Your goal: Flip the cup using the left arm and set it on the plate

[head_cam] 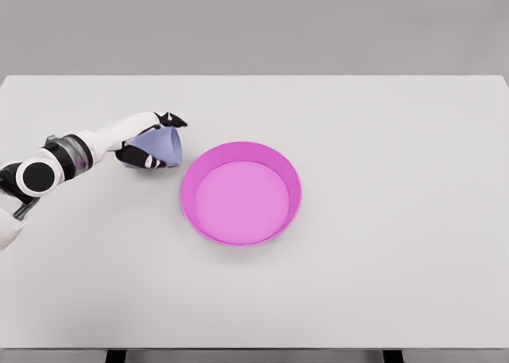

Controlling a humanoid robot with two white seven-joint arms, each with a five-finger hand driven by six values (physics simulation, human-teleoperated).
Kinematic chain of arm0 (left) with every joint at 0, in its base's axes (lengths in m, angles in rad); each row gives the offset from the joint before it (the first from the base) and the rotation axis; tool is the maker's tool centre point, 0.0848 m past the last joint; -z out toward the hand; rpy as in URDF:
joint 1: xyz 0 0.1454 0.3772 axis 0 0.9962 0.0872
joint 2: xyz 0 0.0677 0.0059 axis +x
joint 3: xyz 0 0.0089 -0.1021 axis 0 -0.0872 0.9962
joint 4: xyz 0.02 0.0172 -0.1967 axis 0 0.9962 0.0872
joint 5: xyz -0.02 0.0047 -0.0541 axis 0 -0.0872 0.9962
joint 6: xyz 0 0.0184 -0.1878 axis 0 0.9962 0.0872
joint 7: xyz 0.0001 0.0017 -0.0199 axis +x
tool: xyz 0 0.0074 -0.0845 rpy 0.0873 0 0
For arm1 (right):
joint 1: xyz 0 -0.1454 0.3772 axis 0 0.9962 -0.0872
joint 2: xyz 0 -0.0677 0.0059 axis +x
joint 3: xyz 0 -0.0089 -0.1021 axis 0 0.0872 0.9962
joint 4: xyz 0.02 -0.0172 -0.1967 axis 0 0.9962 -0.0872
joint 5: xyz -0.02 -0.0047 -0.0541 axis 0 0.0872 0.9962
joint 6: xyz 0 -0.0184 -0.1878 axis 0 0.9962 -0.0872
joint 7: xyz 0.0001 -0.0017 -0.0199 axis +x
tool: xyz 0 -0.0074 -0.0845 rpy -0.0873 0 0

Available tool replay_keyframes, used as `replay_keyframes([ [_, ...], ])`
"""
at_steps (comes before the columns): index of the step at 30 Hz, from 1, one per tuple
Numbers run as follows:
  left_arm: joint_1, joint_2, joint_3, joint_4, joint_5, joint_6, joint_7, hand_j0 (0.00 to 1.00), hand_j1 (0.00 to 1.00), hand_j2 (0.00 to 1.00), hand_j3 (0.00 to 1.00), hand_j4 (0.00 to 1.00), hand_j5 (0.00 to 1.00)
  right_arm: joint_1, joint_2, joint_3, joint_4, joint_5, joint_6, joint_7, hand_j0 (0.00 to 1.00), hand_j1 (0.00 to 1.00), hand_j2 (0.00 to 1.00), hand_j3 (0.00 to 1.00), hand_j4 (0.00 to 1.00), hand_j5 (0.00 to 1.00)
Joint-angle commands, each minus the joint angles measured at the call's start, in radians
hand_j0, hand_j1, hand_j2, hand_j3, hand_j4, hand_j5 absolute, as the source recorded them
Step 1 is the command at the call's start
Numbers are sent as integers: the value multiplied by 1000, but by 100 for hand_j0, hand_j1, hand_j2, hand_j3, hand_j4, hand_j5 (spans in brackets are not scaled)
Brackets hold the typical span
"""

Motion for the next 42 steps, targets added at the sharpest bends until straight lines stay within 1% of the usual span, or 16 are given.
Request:
replay_keyframes([
  [1,0,0,0,-3,14,3,-1,64,64,64,64,64,64,0,0,0,1,0,0,0,100,100,100,100,100,100],
  [6,0,2,0,-3,31,1,5,63,63,63,63,63,63,-2,0,0,0,0,0,0,100,100,100,100,100,100],
  [8,0,11,3,-9,87,-2,4,53,53,53,53,53,53,0,0,0,0,0,0,0,100,100,100,100,100,100],
  [11,0,63,23,-33,149,-79,5,53,53,53,53,53,53,0,0,0,0,0,0,0,100,100,100,100,100,100],
  [12,5,79,57,-35,155,-109,5,53,53,53,53,53,53,0,0,0,1,0,0,0,100,100,100,100,100,100],
  [14,5,88,72,-38,179,-174,5,53,53,53,53,53,53,0,0,0,1,0,0,0,100,100,100,100,100,100],
  [16,9,103,141,-96,219,-235,2,53,53,53,53,53,53,0,0,0,0,0,0,0,100,100,100,100,100,100],
  [18,15,102,166,-138,287,-275,-1,55,55,55,55,55,55,0,0,0,0,0,0,0,100,100,100,100,100,100],
  [19,18,100,166,-145,348,-299,-1,55,55,55,55,55,55,0,0,0,0,0,0,0,100,100,100,100,100,100],
  [21,31,82,166,-174,411,-356,-1,56,56,56,56,56,56,0,0,0,1,0,0,0,100,100,100,100,100,100],
  [23,55,8,166,-173,436,-411,-1,57,57,57,57,57,57,-2,0,0,0,0,0,0,100,100,100,100,100,100],
  [26,94,-73,166,-174,495,-416,-1,57,57,57,57,57,57,0,0,0,0,0,0,0,100,100,100,100,100,100],
  [28,124,-109,166,-174,514,-416,1,56,56,56,56,56,56,0,0,0,0,0,0,0,100,100,100,100,100,100],
  [31,150,-112,166,-171,534,-410,1,55,55,55,55,55,55,0,0,0,0,0,0,0,100,100,100,100,100,100],
  [36,183,-116,157,-119,518,-402,5,55,55,55,55,55,55,0,0,0,1,0,0,0,100,100,100,100,100,100],
  [42,221,-170,150,-73,502,-402,5,55,55,55,55,55,55,0,0,0,1,0,0,0,100,100,100,100,100,100],
])
